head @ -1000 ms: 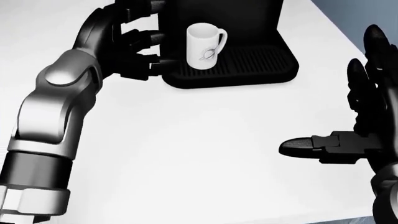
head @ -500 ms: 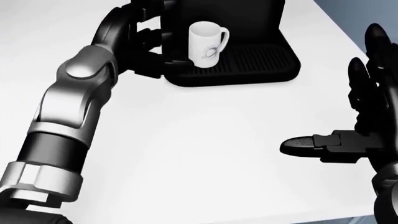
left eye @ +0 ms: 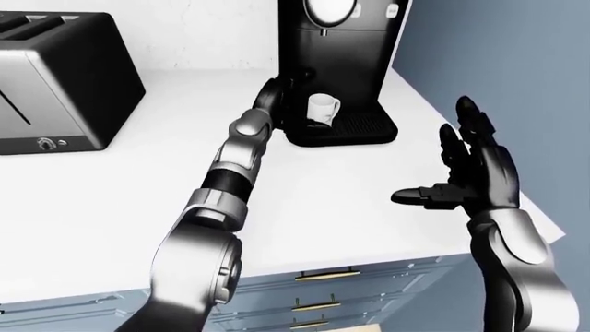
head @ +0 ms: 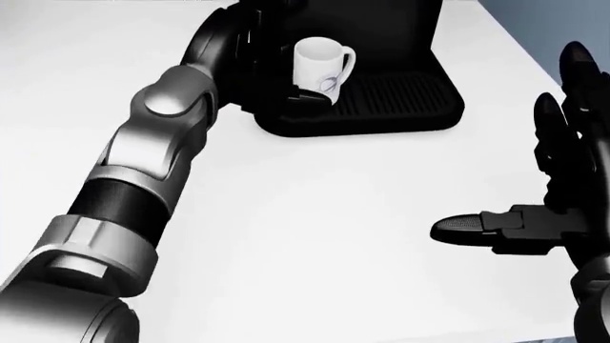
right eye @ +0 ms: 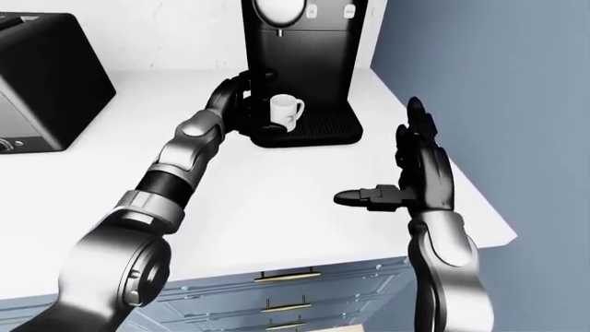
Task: Pick the mug from under the coffee machine dispenser and place it on the counter.
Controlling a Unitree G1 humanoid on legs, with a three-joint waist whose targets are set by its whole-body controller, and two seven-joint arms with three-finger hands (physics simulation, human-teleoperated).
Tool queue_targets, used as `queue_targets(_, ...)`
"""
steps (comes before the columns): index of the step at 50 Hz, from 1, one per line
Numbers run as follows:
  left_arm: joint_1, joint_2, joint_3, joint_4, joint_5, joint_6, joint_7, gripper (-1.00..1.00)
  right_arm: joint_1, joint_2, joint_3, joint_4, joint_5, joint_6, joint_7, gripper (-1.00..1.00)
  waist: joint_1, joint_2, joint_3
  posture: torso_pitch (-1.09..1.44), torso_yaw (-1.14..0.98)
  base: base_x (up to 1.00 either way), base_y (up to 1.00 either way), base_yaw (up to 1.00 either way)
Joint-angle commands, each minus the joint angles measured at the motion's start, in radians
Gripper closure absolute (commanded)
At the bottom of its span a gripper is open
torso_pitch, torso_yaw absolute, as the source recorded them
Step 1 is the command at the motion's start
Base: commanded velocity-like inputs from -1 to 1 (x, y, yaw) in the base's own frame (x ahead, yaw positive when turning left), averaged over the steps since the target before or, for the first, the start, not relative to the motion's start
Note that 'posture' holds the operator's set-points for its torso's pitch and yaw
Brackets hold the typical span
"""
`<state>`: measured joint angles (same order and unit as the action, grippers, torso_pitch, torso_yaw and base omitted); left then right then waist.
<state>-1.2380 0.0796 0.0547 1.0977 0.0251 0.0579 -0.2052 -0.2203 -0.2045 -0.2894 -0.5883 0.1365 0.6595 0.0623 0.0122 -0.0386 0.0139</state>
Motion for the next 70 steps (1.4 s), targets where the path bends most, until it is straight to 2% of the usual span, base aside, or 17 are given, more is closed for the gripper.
queue_targets(1,-0.047,0.003,0.004,-0.025,0.0,-0.051,0.007,-0.54,-0.019,-0.009,-0.008,-0.033,-0.001,-0.031,-0.001,-1.0,0.0,-0.004,-0.026,0.0,0.0,0.0,0.0,0.0)
queue_targets(34,-0.118,-0.038,0.045,0.17,0.014,-0.163,0.028,-0.52,-0.018,-0.015,-0.019,-0.044,0.011,-0.018,0.0,-1.0,0.001,-0.011,-0.026,0.0,0.0,0.0,0.0,0.0)
queue_targets(35,-0.121,-0.038,0.047,0.174,0.016,-0.165,0.029,-0.5,-0.017,-0.014,-0.018,-0.045,0.01,-0.019,0.0,-1.0,0.001,-0.011,-0.027,0.0,0.0,0.0,0.0,0.0)
queue_targets(37,-0.126,-0.038,0.05,0.182,0.018,-0.169,0.032,-0.16,-0.018,-0.014,-0.019,-0.045,0.011,-0.018,0.0,-1.0,0.001,-0.011,-0.027,0.0,0.0,0.0,0.0,0.0)
queue_targets(40,-0.131,-0.037,0.057,0.19,0.024,-0.177,0.04,0.1,-0.014,-0.013,-0.019,-0.044,0.011,-0.022,0.0,-1.0,0.001,-0.011,-0.027,0.0,0.0,0.0,0.0,0.0)
queue_targets(41,-0.133,-0.038,0.059,0.193,0.025,-0.178,0.043,0.32,-0.012,-0.011,-0.017,-0.044,0.01,-0.024,0.0,-1.0,0.001,-0.011,-0.027,0.0,0.0,0.0,0.0,0.0)
queue_targets(43,-0.134,-0.039,0.062,0.195,0.028,-0.183,0.045,0.45,-0.011,-0.011,-0.018,-0.044,0.01,-0.025,0.001,-1.0,0.001,-0.011,-0.028,0.0,0.0,0.0,0.0,0.0)
queue_targets(48,-0.13,-0.044,0.065,0.198,0.036,-0.185,0.051,1.0,-0.011,-0.011,-0.018,-0.046,0.01,-0.023,0.001,-1.0,0.001,-0.01,-0.029,0.0,0.0,0.0,0.0,0.0)
queue_targets(63,-0.133,-0.039,0.07,0.191,0.03,-0.18,0.037,1.0,-0.011,-0.011,-0.018,-0.049,0.011,-0.021,0.003,-1.0,-0.001,-0.009,-0.029,0.0,0.0,0.0,0.0,0.0)
queue_targets(70,-0.144,-0.026,0.057,0.154,0.019,-0.159,0.013,1.0,-0.02,-0.015,-0.019,-0.054,0.012,-0.009,0.001,-1.0,-0.001,-0.008,-0.027,0.0,0.0,0.0,0.0,0.0)
